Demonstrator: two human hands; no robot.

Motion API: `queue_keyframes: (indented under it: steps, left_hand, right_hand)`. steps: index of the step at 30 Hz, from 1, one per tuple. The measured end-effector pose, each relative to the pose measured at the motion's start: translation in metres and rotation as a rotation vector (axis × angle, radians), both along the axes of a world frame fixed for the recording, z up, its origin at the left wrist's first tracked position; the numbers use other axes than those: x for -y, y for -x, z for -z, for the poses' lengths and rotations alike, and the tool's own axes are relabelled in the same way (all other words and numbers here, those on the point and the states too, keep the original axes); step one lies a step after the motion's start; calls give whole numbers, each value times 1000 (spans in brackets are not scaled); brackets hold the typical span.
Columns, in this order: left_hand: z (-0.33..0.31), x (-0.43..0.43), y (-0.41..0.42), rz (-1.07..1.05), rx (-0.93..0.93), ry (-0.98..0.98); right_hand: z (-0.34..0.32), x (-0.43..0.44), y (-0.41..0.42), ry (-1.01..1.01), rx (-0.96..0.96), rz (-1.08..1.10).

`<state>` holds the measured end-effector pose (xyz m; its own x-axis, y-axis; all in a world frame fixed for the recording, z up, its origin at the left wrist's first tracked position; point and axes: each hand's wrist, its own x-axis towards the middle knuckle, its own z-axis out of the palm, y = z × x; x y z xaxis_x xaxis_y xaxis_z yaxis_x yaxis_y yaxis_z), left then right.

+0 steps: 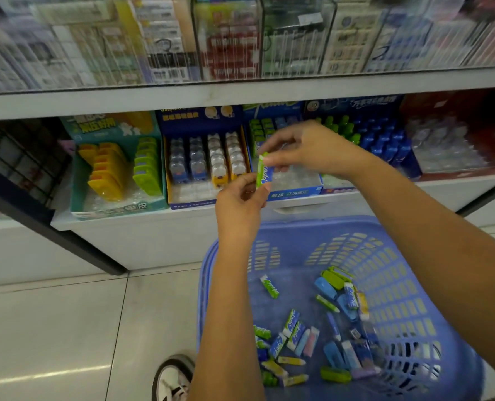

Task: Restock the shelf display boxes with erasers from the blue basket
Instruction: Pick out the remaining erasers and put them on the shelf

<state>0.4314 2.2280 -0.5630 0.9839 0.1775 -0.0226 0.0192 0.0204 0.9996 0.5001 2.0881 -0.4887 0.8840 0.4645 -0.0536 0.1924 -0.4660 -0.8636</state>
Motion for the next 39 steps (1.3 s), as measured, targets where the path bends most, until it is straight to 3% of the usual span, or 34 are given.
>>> queue_keyframes:
  steps: [4, 6, 8, 10, 13, 24, 26, 30, 32, 34, 37, 39]
  left_hand:
    - [-3, 10, -1, 120, 22, -173]
    - [0, 16, -1, 231, 7, -449]
    - [4, 22, 0, 318, 8, -731]
    - [7, 26, 2, 355, -14, -852]
    - [9, 26, -1, 349, -15, -861]
    - [11, 23, -4, 386, -16, -888]
    - [9, 23, 0, 339, 26, -813]
    - [11, 24, 19, 45, 193, -505]
    - [28, 25, 23, 125, 104, -539]
    - [54, 27, 26, 256, -61, -641]
    - [102, 30, 37, 438, -358, -818]
    - [132, 32, 50, 603, -543, -918]
  right_hand:
    - [-6, 17, -4, 39, 164, 174]
    - [-6, 20, -18, 155, 300, 295]
    - [-3, 17, -34, 266, 321, 305]
    - [3, 9, -49, 425, 312, 241]
    - [9, -2, -61, 652, 338, 144]
    - [16, -12, -76, 666, 282, 114]
    - [14, -12, -75, 672, 266, 108]
    - [11, -4, -51, 611, 374, 189]
    - [19, 9, -16, 346, 381, 280]
    - [41, 24, 30, 208, 274, 309]
    - [97, 36, 82, 274, -15, 239]
    - [138, 39, 99, 432, -221, 136]
